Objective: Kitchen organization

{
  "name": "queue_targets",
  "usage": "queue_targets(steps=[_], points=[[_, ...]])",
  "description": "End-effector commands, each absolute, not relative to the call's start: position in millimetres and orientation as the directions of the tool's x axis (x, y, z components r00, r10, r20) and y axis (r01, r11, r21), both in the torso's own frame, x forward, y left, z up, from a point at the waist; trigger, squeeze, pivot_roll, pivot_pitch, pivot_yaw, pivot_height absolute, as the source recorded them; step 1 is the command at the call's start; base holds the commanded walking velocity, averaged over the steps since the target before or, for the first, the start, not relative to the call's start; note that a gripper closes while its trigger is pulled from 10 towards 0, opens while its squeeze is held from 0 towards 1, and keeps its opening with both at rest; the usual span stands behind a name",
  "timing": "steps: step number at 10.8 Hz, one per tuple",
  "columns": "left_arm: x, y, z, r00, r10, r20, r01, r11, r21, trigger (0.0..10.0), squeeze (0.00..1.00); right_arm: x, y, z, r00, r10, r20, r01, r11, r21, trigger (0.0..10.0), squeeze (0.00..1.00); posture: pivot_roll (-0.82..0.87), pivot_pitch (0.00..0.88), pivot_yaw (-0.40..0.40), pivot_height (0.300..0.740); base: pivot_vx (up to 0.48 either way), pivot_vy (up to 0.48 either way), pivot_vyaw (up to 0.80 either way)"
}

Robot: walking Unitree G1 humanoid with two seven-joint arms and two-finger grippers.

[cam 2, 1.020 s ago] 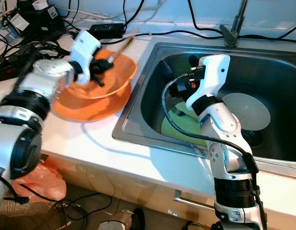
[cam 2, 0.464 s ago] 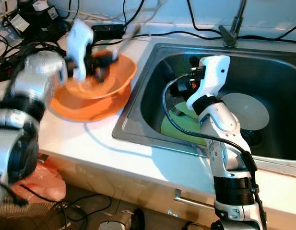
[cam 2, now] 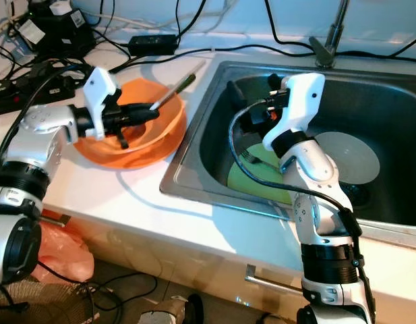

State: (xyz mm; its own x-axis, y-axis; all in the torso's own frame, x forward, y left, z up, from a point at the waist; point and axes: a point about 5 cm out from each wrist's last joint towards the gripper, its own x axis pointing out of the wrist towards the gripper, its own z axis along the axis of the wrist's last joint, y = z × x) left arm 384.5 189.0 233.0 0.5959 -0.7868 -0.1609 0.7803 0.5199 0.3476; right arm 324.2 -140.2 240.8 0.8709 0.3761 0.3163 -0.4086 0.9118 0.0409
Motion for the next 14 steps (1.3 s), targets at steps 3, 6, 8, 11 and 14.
queue_targets(steps=[3,6,8,11,14], points=[[386,191,243,0.614,-0.777,-0.143,0.75,0.517,0.413,10.0,1.0,326,-139,244,0.862,0.383,0.333,-0.417,0.908,0.035,10.0,0.0,0.05,0.091,0.13,0.74,0.0,0.0,0.0],[386,190,244,0.613,-0.774,-0.158,0.746,0.503,0.436,10.0,1.0,325,-140,244,0.864,0.378,0.333,-0.412,0.91,0.037,10.0,0.0,0.05,0.094,0.128,0.74,0.0,0.0,0.0],[388,190,253,0.63,-0.767,-0.123,0.711,0.506,0.488,10.0,1.0,326,-140,243,0.865,0.377,0.332,-0.411,0.911,0.037,10.0,0.0,0.04,0.093,0.128,0.74,0.0,0.0,0.0],[385,181,256,0.549,-0.792,-0.266,0.758,0.338,0.558,10.0,1.0,326,-139,244,0.865,0.376,0.333,-0.411,0.911,0.038,10.0,0.0,0.05,0.095,0.128,0.74,0.0,0.0,0.0],[387,174,252,0.524,-0.794,-0.308,0.789,0.316,0.526,10.0,0.0,327,-139,245,0.863,0.375,0.338,-0.411,0.911,0.04,10.0,0.0,0.05,0.093,0.131,0.74,0.0,0.0,0.0]])
